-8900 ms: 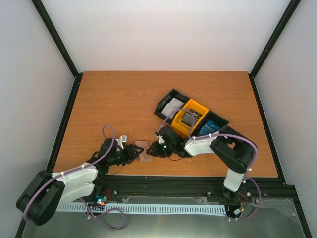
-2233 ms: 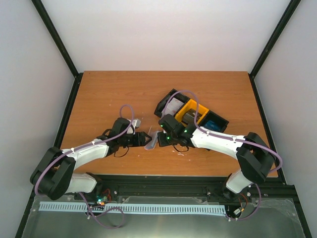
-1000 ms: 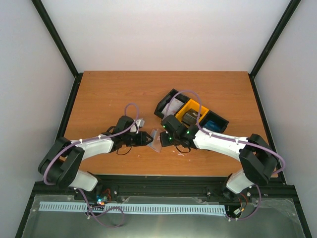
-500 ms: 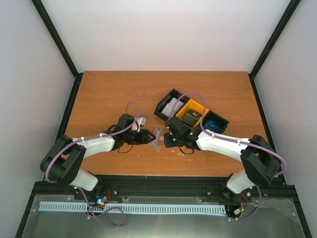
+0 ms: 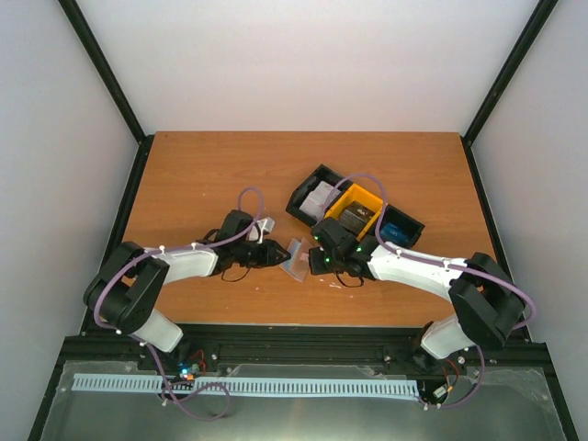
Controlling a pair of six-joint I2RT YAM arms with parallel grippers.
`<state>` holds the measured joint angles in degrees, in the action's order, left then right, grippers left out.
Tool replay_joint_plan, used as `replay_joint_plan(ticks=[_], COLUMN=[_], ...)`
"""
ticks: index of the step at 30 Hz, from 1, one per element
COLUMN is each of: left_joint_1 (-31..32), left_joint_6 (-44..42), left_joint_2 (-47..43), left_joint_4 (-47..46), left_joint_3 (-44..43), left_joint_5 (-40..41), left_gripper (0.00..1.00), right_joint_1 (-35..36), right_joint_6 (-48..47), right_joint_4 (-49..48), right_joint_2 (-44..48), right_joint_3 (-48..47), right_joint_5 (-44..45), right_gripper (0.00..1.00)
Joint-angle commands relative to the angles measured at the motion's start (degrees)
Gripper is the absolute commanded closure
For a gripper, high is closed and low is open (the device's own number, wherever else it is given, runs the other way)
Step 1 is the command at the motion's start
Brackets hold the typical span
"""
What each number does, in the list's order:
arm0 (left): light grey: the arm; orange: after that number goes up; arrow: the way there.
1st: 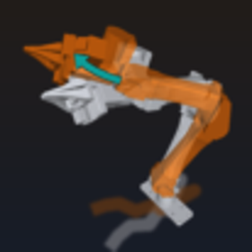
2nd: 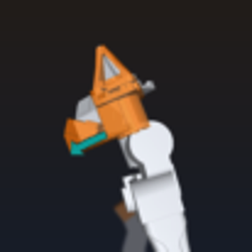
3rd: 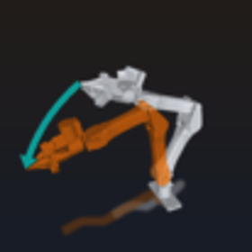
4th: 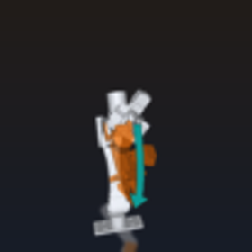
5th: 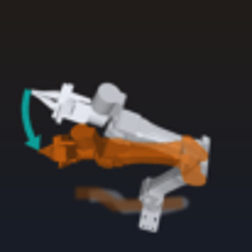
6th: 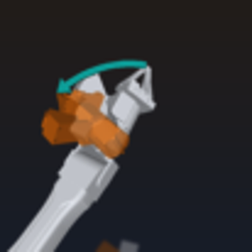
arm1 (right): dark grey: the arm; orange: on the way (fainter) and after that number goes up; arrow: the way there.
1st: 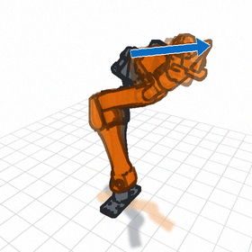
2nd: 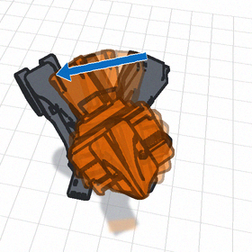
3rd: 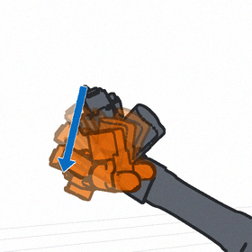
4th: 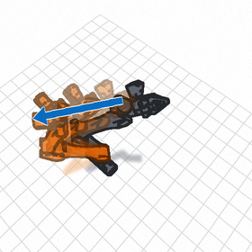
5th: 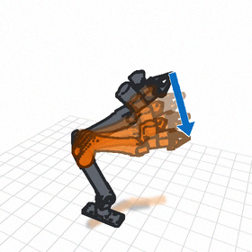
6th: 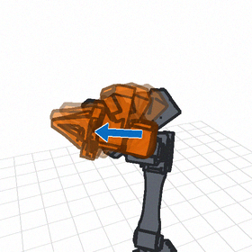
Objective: Put the credit cards into the card holder
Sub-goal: Open the card holder at the center of the board.
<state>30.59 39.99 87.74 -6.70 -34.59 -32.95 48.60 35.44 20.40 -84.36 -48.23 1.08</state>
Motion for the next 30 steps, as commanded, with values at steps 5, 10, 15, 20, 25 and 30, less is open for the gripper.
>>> replay_joint_plan(ticks=[5,10,15,20,25,30], left_joint_1=[0.31,1.16,1.79,2.51,2.63,2.71], left_joint_6=[-0.49,-0.8,-0.53,-0.4,0.0,0.62], left_joint_2=[2.59,3.99,4.58,5.72,6.17,6.33], left_joint_4=[-2.51,-2.05,-2.13,-1.77,-1.56,-2.66], left_joint_3=[-3.6,-4.36,-4.69,-6.03,-6.27,-6.13], left_joint_5=[-3.17,-3.18,-2.89,-2.87,-1.86,-3.92], left_gripper=[0.7,0.81,0.84,0.82,0.79,0.76], right_joint_1=[-0.83,-1.14,-1.39,-1.66,-2.05,-3.5], right_joint_6=[0.43,0.64,0.63,0.45,0.53,0.58], right_joint_4=[-1.45,-2.4,-3.64,-6.68,-10.81,-15.25], right_joint_2=[1.81,2.21,3.11,4.59,7.57,10.03], right_joint_3=[1.26,1.86,2.73,3.98,5.62,7.06], right_joint_5=[-0.3,-1.39,-2.53,-5.42,-8.38,-13.24], right_gripper=[0.97,0.97,0.97,0.97,0.97,0.97])
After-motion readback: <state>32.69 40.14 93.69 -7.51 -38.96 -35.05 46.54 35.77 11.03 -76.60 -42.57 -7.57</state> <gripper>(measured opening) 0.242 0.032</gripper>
